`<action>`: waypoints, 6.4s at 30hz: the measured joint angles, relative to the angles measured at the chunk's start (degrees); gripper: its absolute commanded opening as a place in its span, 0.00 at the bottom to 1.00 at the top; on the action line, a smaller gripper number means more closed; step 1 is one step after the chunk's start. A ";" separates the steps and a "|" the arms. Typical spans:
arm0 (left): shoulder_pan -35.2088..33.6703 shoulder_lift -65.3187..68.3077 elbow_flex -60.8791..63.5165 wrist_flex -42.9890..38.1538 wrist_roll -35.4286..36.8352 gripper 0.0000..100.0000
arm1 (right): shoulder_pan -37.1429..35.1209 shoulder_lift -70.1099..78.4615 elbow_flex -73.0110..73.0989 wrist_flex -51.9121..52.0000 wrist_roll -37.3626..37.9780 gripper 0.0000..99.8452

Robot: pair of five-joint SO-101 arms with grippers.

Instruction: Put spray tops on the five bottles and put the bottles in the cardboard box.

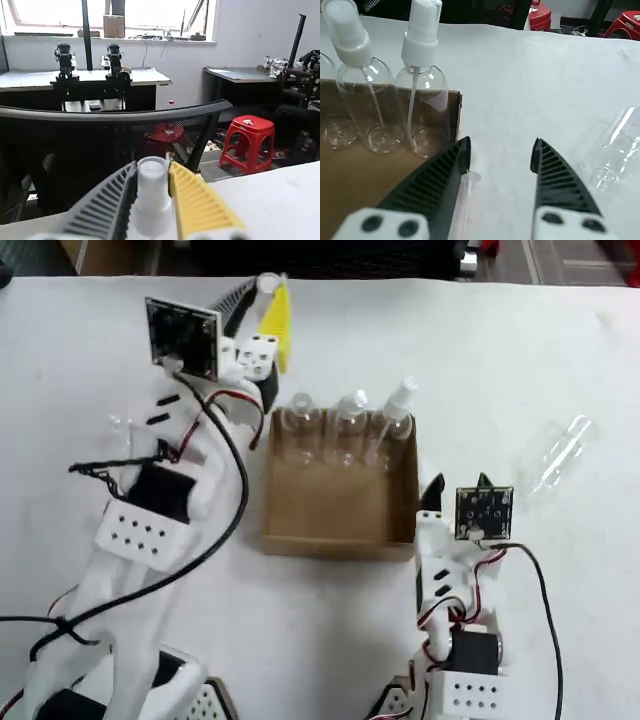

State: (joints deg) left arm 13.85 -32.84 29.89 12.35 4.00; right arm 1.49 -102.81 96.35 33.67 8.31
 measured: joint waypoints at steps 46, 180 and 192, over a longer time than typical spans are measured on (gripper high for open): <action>2.11 -0.09 4.57 1.76 0.00 0.02 | 0.88 0.00 0.00 0.00 0.18 0.18; -35.87 88.70 -87.91 84.48 28.13 0.28 | 0.88 0.00 0.00 -0.88 0.18 0.18; -35.52 93.98 -93.98 85.89 27.52 0.28 | 0.88 0.00 0.00 -0.88 0.18 0.18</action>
State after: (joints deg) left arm -21.67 61.14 -64.09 98.24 31.52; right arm 2.37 -102.81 96.35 32.79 8.48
